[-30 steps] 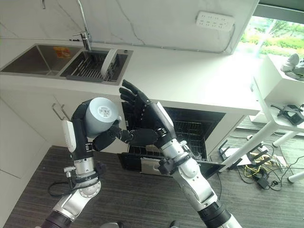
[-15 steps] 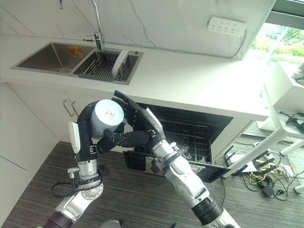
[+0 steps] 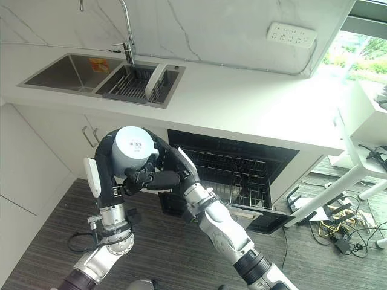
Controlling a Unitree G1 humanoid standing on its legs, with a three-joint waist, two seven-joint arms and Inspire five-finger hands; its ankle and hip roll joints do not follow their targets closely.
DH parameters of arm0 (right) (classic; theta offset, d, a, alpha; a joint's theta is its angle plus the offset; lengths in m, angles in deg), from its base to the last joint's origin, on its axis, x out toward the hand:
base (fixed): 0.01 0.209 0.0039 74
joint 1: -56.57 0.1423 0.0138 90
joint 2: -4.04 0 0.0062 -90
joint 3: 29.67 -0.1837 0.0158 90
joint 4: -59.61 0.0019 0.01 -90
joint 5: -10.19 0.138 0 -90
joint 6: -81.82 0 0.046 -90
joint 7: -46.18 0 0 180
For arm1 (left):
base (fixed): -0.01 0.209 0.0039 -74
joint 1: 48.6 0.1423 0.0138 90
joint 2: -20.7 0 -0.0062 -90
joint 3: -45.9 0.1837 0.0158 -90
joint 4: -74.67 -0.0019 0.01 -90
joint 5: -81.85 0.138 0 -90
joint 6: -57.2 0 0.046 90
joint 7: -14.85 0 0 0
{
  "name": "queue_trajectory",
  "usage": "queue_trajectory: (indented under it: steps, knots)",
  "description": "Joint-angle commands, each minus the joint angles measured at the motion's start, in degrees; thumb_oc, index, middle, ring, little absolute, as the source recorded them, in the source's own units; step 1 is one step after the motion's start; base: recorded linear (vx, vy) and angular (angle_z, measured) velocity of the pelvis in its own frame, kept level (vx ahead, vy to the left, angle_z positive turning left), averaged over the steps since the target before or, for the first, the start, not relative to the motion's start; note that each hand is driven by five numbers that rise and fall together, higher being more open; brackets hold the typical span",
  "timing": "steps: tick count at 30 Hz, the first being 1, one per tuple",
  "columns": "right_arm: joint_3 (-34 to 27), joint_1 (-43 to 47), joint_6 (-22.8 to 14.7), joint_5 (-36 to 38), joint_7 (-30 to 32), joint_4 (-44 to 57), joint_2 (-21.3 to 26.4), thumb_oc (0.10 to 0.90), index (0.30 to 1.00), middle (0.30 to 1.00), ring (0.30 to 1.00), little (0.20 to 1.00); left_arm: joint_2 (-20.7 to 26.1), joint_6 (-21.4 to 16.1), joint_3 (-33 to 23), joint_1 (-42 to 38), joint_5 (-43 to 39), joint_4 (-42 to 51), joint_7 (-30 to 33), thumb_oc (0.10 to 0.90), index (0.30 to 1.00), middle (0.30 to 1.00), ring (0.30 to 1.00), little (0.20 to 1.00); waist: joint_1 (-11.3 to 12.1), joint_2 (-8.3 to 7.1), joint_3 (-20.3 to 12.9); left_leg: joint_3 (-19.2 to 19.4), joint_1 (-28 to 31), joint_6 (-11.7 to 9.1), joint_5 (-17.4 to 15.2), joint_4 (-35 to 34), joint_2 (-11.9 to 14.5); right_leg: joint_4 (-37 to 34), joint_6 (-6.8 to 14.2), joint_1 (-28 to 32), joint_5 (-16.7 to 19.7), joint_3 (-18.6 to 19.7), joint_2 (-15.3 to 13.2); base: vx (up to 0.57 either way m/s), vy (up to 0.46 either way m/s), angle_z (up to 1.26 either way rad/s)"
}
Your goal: Place the dishes in the dishwasher.
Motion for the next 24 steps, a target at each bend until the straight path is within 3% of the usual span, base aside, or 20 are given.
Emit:
queue_trajectory:
  steps: [1, 6, 12, 16, 20, 24]
  knots:
    - [0.63, 8.46, -4.31, 2.21, -0.84, 3.73, -4.12, 0.800, 0.900, 0.900, 0.900, 0.900, -1.34, -5.91, 4.41, -9.08, -0.29, 2.02, 1.15, 0.400, 0.300, 0.300, 0.300, 0.300, 0.23, -1.58, -2.45, 2.33, 1.45, 1.60, -6.06, -0.67, -2.03, 5.03, 1.57, 2.91, -11.60, 2.60, 0.63, 0.00, 0.000, 0.00]
    - [1.68, 10.34, -3.40, 6.83, -1.32, 4.55, -5.45, 0.800, 0.900, 0.900, 0.900, 0.900, -2.72, -5.90, 5.65, -7.82, -6.53, 0.23, -1.17, 0.400, 0.300, 0.300, 0.300, 0.300, 0.99, -1.83, -1.89, 2.22, 1.76, 1.80, -5.99, -0.67, -2.23, 5.03, 1.40, 3.10, -11.55, 2.59, 0.77, 0.00, 0.000, 0.00]
    - [1.53, 10.86, -2.04, 9.07, -2.01, 6.26, -5.17, 0.800, 0.900, 0.900, 0.900, 0.900, -3.18, -6.15, 6.08, -6.91, -7.29, -0.77, -1.80, 0.400, 0.300, 0.300, 0.300, 0.300, 1.27, -2.03, -1.64, 2.18, 1.58, 1.79, -6.01, -0.67, -2.22, 5.03, 1.50, 2.96, -11.46, 2.35, 0.74, 0.00, 0.000, 0.00]
    - [2.17, 11.84, -2.66, 14.18, -6.07, 7.10, -5.73, 0.800, 0.900, 0.900, 0.900, 0.900, -3.50, -7.04, 6.99, -6.83, -7.62, -2.12, -2.91, 0.400, 0.300, 0.300, 0.300, 0.300, 1.64, -2.22, -1.50, 2.03, 1.32, 1.76, -5.87, -0.67, -2.22, 5.03, 1.54, 2.80, -11.31, 1.99, 0.66, 0.00, 0.000, 0.00]
    - [1.32, 12.87, -7.17, 6.26, -2.96, 9.12, -4.80, 0.800, 0.900, 0.900, 0.900, 0.900, -3.34, -6.41, 7.55, -6.46, -7.33, -2.55, -3.48, 0.400, 0.300, 0.300, 0.300, 0.300, 1.85, -2.37, -1.58, 1.85, 1.20, 1.87, -5.96, -0.67, -2.41, 5.03, 1.74, 2.67, -11.09, 1.83, 0.52, 0.00, -0.005, 0.02]
    - [0.20, 13.78, -7.56, 0.58, -1.91, 9.48, -3.90, 0.800, 0.900, 0.900, 0.900, 0.900, -3.22, -5.94, 7.57, -6.80, -6.97, -2.36, -4.14, 0.400, 0.300, 0.300, 0.300, 0.300, 1.81, -2.40, -1.55, 1.81, 1.15, 1.94, -5.95, -0.67, -2.57, 5.03, 1.77, 2.55, -10.97, 1.96, 0.51, 0.00, -0.002, 0.01]
